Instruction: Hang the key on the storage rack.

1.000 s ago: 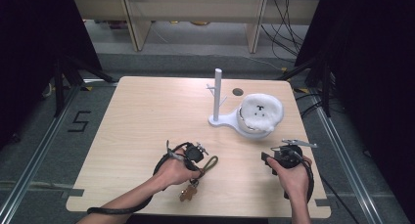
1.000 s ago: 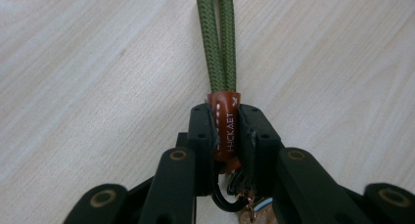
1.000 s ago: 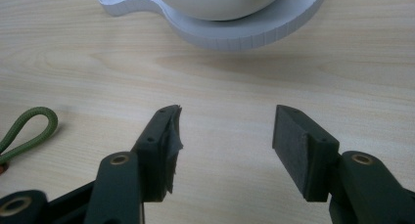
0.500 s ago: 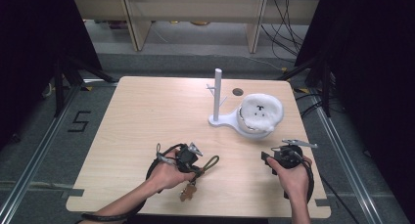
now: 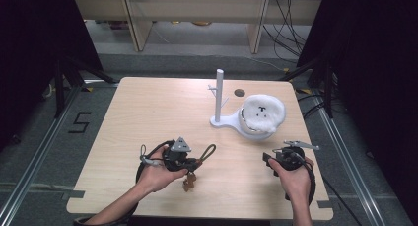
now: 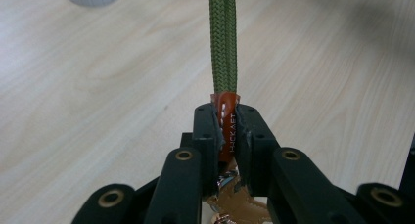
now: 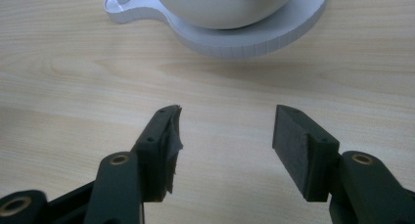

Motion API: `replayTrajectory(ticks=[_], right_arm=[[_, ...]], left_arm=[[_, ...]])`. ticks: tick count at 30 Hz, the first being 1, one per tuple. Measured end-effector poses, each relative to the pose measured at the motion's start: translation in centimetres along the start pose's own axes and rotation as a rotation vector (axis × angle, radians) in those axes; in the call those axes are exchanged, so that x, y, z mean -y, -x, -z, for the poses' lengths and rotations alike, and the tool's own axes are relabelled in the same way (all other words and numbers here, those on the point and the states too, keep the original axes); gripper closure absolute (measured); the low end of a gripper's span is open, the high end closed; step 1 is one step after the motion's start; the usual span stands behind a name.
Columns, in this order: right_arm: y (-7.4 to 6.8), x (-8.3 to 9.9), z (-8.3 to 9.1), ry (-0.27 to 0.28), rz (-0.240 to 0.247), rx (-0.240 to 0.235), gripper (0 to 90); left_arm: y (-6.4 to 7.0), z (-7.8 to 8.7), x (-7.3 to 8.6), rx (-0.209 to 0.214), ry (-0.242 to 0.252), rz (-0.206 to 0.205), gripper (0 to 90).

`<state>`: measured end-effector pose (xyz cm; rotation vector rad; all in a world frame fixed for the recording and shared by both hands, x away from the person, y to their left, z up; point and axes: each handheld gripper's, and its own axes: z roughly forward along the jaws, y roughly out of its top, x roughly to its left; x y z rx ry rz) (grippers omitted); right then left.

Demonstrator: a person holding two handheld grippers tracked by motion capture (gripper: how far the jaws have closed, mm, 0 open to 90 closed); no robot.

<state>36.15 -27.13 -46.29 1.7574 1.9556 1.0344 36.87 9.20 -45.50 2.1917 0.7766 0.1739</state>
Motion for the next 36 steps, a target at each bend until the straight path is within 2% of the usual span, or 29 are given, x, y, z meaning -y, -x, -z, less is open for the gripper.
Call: replayTrajectory(ticks=[2,4,5,7,8,9,10,11,12,13,14,16,17,18,19,21,22,30,32,36], right_arm=[[-0.1,0.0,-0.1,0.001,-0.006,0.007,44.4],[0.2,0.1,-0.1,0.02,0.032,0.004,44.4],[-0.2,0.1,-0.2,0.023,-0.01,0.013,44.4],[-0.1,0.1,-0.1,0.026,0.007,0.007,44.4],[0.1,0.1,-0.1,0.026,0.048,0.015,44.4],[-0.2,0.1,0.0,0.013,0.01,0.004,44.4],[-0.1,0.0,0.1,0.012,0.019,0.007,44.4],[-0.5,0.0,0.2,-0.004,-0.03,0.002,44.4],[-0.5,0.0,0.2,-0.005,-0.029,0.006,44.4],[-0.1,0.0,0.0,0.018,0.011,-0.007,44.4],[-0.2,0.0,0.0,0.019,0.012,-0.014,44.4],[-0.2,0.0,0.0,0.021,0.014,-0.016,44.4],[-0.3,0.0,0.1,0.013,0.011,-0.001,44.4],[-0.3,0.0,0.0,0.014,0.011,-0.015,44.4],[-0.3,0.0,0.0,0.015,0.012,-0.014,44.4],[-0.4,0.0,0.0,0.016,0.015,-0.004,44.4],[-0.4,0.1,-0.1,0.018,0.024,0.003,44.4],[-0.4,0.1,-0.1,0.022,0.017,-0.002,44.4],[-0.4,0.1,-0.1,0.02,0.019,-0.004,44.4],[-0.5,0.1,-0.1,0.022,0.016,-0.004,44.4]], left_arm=[[-0.2,0.4,0.0,-0.002,0.033,-0.02,79.6],[-0.1,0.6,0.0,-0.015,0.082,-0.004,79.6],[-0.2,0.8,0.0,-0.009,0.075,-0.023,79.6],[-0.3,1.0,0.1,-0.009,0.094,-0.047,79.5],[-0.3,1.0,0.1,-0.011,0.113,-0.032,79.5],[-0.5,1.1,0.2,-0.016,0.121,-0.052,79.5],[-0.5,1.1,0.2,-0.019,0.136,-0.03,79.5],[-0.6,1.2,0.2,-0.027,0.135,-0.044,79.5],[-0.8,1.3,0.3,-0.029,0.135,-0.06,79.5],[-0.7,1.3,0.3,-0.035,0.156,-0.038,79.5],[-0.9,1.5,0.3,-0.034,0.148,-0.058,79.5],[-1.0,1.7,0.4,-0.041,0.174,-0.048,79.5],[-1.1,1.9,0.4,-0.043,0.19,-0.038,79.5],[-1.1,2.0,0.3,-0.052,0.193,-0.036,79.5],[-1.2,2.1,0.3,-0.044,0.199,-0.033,79.5],[-1.3,2.4,0.2,-0.06,0.217,-0.034,79.5],[-1.3,2.5,0.2,-0.054,0.225,-0.034,79.5],[-1.7,3.3,-0.1,-0.074,0.278,-0.029,79.5],[-1.9,3.4,-0.2,-0.069,0.282,-0.025,79.5],[-2.0,3.5,-0.4,-0.085,0.282,-0.024,79.5]])
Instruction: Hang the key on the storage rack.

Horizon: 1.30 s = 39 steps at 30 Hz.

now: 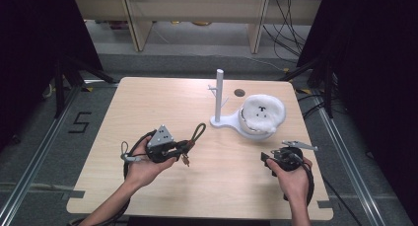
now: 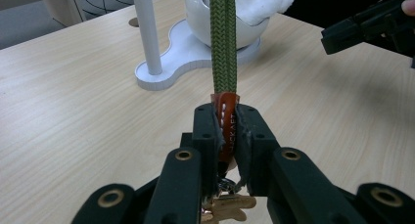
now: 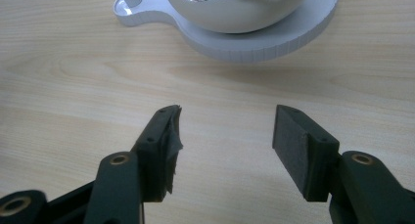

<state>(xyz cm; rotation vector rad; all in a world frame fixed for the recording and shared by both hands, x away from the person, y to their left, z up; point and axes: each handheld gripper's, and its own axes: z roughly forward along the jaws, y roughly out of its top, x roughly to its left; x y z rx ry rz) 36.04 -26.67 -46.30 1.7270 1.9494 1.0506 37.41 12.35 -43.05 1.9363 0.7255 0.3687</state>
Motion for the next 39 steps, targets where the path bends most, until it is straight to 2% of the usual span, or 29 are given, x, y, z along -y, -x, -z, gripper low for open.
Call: replayTrajectory(ticks=[3,8,19,39], right_arm=[[0.0,0.0,0.1,0.0,0.0,-0.013,44.3],[-0.1,0.0,0.1,-0.005,-0.002,0.003,44.3],[0.0,0.0,0.0,0.003,0.0,-0.013,44.2],[-0.1,0.1,0.0,0.001,-0.002,-0.014,44.1]], left_arm=[[-0.2,0.0,-0.2,-0.004,0.007,0.004,79.5],[-0.5,-0.1,-0.6,-0.001,0.031,0.008,79.5],[-1.1,-0.5,-1.7,-0.001,0.059,0.008,79.5],[-1.8,-1.3,-3.7,-0.018,0.093,0.009,79.5]])
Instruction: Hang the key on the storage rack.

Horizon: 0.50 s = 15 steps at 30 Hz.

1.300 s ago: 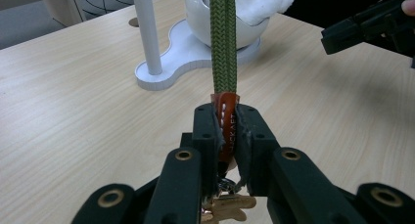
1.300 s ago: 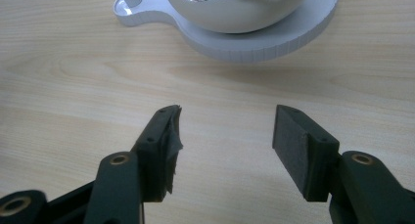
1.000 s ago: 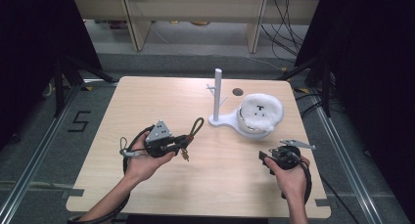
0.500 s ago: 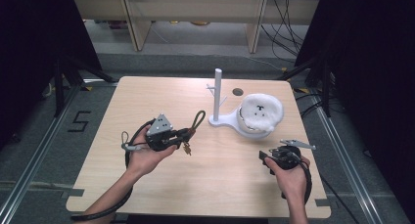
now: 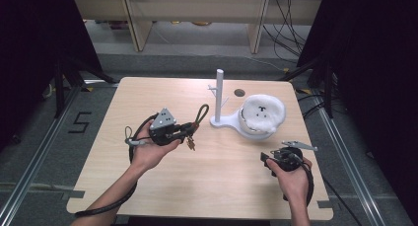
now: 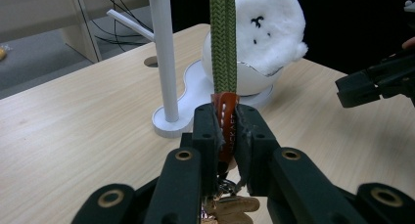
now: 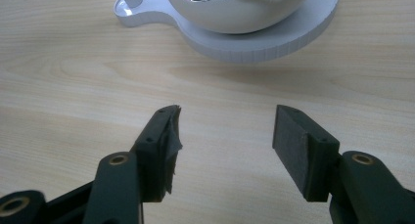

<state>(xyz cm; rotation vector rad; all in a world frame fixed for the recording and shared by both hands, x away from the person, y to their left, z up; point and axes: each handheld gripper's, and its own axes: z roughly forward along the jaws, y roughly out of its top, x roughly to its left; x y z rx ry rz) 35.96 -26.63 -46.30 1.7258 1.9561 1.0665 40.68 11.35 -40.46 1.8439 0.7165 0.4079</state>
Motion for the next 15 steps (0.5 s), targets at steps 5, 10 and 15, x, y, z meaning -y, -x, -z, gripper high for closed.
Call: replayTrajectory(ticks=[5,10,15], right_arm=[[0.0,0.0,0.0,0.002,0.002,0.005,44.0],[-0.2,0.0,0.1,0.008,-0.024,0.003,43.9],[0.1,0.0,0.0,0.004,0.001,0.005,43.8]], left_arm=[[-0.2,-0.4,-0.4,-0.001,0.008,0.005,79.5],[-0.5,-0.8,-0.8,-0.004,0.013,0.008,79.5],[-0.7,-1.0,-1.3,-0.006,0.023,0.008,79.5]])
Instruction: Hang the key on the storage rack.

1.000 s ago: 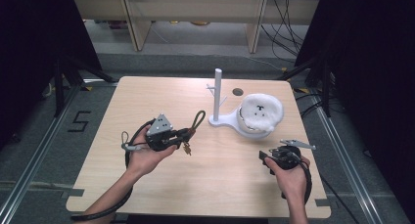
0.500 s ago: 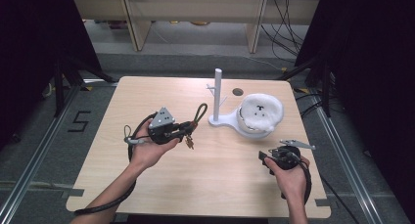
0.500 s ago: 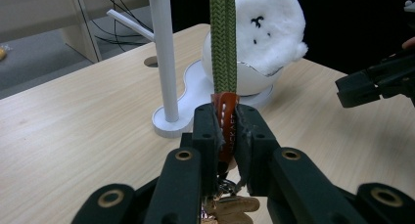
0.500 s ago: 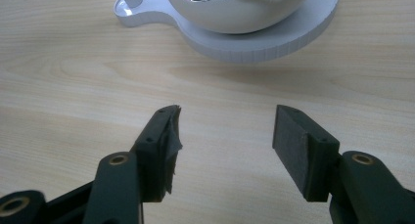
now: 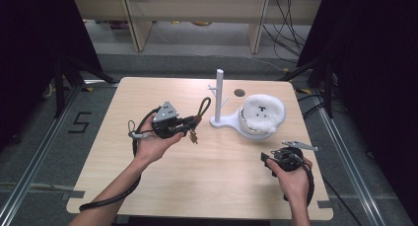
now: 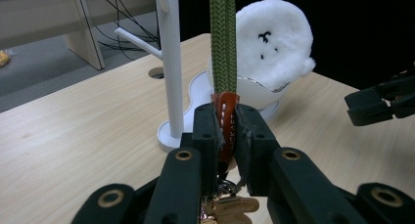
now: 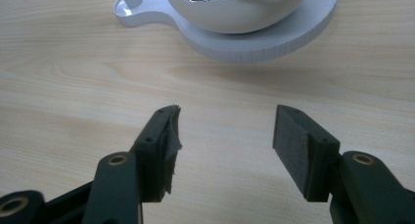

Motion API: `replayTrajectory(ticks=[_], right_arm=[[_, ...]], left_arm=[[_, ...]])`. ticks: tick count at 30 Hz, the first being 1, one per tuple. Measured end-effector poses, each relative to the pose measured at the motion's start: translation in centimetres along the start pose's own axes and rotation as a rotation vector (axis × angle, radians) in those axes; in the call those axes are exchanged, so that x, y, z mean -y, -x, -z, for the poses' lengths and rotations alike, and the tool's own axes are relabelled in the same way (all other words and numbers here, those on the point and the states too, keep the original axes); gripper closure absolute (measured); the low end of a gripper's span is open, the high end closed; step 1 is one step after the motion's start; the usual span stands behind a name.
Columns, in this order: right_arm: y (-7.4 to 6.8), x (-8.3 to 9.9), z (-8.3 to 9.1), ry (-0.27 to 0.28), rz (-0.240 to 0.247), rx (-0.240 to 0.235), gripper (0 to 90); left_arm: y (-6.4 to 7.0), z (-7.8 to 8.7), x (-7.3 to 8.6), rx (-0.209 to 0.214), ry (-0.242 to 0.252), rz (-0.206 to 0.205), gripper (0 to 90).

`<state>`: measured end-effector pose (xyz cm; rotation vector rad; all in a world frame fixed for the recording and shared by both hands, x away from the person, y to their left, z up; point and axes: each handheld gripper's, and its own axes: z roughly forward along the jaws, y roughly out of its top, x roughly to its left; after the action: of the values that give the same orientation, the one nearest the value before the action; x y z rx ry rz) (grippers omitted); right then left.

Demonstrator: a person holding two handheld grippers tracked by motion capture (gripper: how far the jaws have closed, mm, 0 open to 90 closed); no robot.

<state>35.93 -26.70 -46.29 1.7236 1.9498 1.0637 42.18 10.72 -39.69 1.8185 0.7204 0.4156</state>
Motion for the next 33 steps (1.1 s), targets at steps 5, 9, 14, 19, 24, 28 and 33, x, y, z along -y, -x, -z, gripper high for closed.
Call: replayTrajectory(ticks=[5,9,14,19,24,28,33], right_arm=[[-0.1,0.0,0.1,-0.008,-0.004,0.01,43.8],[0.0,0.0,0.0,0.0,-0.001,0.0,43.7],[0.0,0.0,0.0,-0.002,0.008,-0.004,43.6],[-0.1,0.0,0.0,-0.007,-0.001,-0.003,43.5],[0.0,0.0,0.0,-0.006,0.0,-0.001,43.5],[0.0,0.0,-0.1,-0.005,0.009,-0.002,43.5],[0.0,0.0,-0.1,-0.003,0.006,0.002,43.6]], left_arm=[[-0.2,-0.3,-0.4,0.0,0.005,0.003,79.5],[-0.3,-0.6,-0.7,-0.003,0.006,0.003,79.4],[-0.5,-0.8,-1.1,-0.006,0.013,0.012,79.5],[-0.8,-1.2,-1.3,-0.007,0.019,0.018,79.5],[-1.2,-1.7,-1.5,-0.009,0.024,0.036,79.5],[-1.7,-2.2,-1.6,-0.011,0.023,0.052,79.5],[-2.4,-3.0,-1.6,-0.011,0.022,0.081,79.4]])
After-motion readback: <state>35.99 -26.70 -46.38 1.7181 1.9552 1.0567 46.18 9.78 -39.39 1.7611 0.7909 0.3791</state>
